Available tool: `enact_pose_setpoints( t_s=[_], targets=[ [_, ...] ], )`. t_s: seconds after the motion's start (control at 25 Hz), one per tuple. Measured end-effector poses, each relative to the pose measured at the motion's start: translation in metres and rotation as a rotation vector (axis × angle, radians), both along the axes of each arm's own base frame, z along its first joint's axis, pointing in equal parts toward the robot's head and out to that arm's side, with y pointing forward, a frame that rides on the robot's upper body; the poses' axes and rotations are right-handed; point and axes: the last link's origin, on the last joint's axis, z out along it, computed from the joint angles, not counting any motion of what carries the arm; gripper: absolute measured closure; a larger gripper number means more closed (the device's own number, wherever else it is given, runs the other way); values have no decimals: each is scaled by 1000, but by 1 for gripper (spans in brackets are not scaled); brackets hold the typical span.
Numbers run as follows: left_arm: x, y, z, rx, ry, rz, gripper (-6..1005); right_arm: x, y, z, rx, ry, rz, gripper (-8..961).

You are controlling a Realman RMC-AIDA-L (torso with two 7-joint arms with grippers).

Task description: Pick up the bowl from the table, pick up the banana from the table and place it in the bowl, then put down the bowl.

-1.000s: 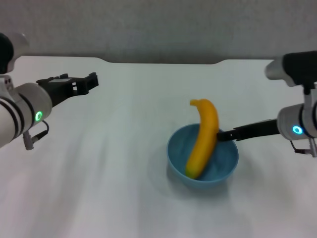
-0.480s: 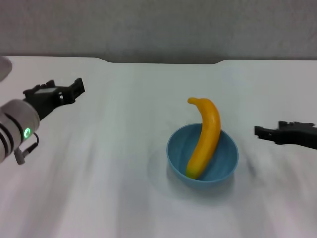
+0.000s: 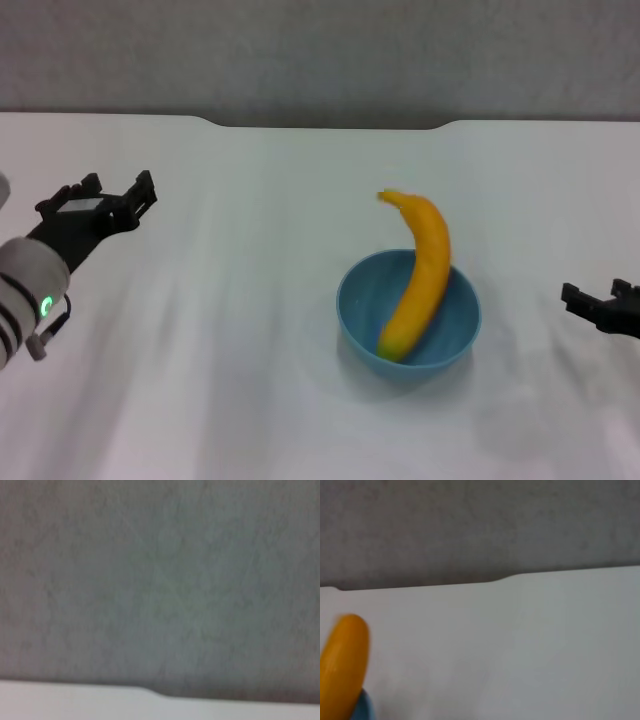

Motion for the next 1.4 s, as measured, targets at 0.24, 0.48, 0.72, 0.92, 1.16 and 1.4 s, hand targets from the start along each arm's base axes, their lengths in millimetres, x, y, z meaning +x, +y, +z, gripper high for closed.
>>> enact_pose_setpoints(
  t_s=[0.24,0.48,0.72,0.92,1.16,1.4],
  targets=[
    [-15,-7,-5,44,-46,-39,413,8,-7,-2,57,49,22,131],
    [-17,-7,-4,47,-56,-39,446,6,-30,6,194,170,193,131],
    [-22,-9,-8,45,-39,-56,443,20,-53,12,361,201,199,132],
    [-29,-8,-12,40,-55,-48,446,22,-61,5,346,234,183,134],
    [-18,-18,-14,75,-80,-192,451,19,-68,10,405,227,224,135],
    [-19,-23,-21,65,-116,-240,455,16,-75,13,434,252,255,138]
  ],
)
